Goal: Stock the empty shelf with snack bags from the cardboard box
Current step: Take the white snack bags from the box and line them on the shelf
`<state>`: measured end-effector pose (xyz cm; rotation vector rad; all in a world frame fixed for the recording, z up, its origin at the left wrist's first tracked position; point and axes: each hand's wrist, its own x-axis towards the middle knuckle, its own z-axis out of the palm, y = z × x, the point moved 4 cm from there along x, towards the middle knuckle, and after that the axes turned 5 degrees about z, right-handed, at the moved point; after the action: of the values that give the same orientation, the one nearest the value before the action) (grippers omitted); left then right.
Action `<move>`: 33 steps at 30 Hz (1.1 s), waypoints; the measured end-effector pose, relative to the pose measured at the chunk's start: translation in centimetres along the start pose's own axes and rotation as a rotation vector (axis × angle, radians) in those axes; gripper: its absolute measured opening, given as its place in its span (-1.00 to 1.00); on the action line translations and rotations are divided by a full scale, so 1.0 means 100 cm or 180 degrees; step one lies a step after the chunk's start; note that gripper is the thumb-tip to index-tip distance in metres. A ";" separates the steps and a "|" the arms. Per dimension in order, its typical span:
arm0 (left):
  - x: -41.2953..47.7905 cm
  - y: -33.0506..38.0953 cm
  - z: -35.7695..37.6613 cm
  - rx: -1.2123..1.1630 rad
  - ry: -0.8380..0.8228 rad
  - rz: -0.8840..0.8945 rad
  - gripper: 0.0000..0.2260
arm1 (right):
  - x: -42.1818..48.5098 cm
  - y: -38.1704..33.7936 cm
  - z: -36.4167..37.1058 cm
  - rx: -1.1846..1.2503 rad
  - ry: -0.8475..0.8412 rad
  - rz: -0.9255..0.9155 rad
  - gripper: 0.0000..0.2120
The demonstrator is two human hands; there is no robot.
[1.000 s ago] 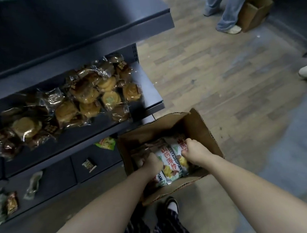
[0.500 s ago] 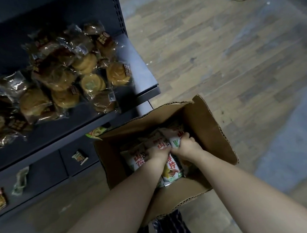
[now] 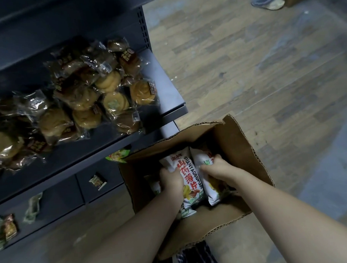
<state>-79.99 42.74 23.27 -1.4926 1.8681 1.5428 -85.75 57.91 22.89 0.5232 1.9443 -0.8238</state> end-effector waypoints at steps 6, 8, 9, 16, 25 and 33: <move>-0.036 0.019 -0.025 -0.0550 -0.0339 0.0305 -0.81 | -0.043 -0.009 -0.012 0.0827 -0.0708 -0.0171 -0.35; -0.050 0.028 -0.034 -0.0701 -0.0592 0.0363 -0.83 | -0.067 -0.014 -0.016 0.1262 -0.1070 -0.0273 -0.48; -0.057 0.031 -0.040 -0.0749 -0.0680 0.0377 -0.80 | -0.078 -0.016 -0.018 0.1459 -0.1231 -0.0270 -0.59; -0.097 0.071 -0.057 -0.1142 -0.1020 0.0904 -0.44 | -0.153 -0.051 -0.028 0.1968 -0.1681 -0.0519 -0.56; -0.191 0.186 -0.126 -0.1233 -0.1012 0.2025 -0.40 | -0.254 -0.146 -0.030 0.1772 -0.0564 -0.1624 -0.19; -0.215 0.245 -0.222 -0.1594 -0.0495 0.2374 -0.40 | -0.346 -0.239 -0.026 0.1269 0.0216 -0.2957 -0.60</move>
<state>-83.30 32.22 61.15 -0.7844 2.1705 2.5205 -86.26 42.62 62.09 -0.1863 2.0733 -1.8094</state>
